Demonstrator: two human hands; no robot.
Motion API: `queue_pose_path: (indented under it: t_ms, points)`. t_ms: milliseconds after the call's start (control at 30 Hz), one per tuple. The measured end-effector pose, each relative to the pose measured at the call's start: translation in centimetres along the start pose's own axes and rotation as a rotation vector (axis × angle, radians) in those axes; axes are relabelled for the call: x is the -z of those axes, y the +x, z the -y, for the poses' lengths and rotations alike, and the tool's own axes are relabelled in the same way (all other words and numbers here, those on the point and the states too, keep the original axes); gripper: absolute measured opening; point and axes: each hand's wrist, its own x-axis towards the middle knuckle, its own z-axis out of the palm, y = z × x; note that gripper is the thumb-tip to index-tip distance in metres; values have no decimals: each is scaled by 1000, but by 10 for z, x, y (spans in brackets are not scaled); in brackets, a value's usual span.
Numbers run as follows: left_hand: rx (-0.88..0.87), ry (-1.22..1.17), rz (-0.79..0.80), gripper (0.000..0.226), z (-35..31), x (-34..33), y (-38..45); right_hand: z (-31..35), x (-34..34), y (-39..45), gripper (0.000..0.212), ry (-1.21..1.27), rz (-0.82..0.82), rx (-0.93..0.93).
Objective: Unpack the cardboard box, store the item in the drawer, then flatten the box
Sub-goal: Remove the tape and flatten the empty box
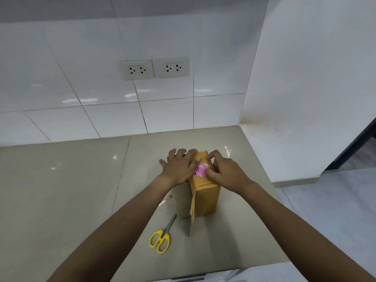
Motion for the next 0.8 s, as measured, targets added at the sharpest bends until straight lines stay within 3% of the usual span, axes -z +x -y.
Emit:
queue_pose_path:
  t_ms: [133,300,500,667,800]
  points:
    - [-18,68,-19,46,-3,2,-2,8,-7,7,32,-204,-94,36]
    - [0,112,-43,46,-3,-1,-4,8,-8,13,30,-329,-95,42]
    - [12,147,-29,45,-5,-2,-4,10,11,24,12,60,186,-93]
    - [11,181,-3,47,-8,0,-7,13,18,35,24,294,315,-227]
    - [22,166,-1,46,-9,2,-9,14,19,38,29,344,339,-259]
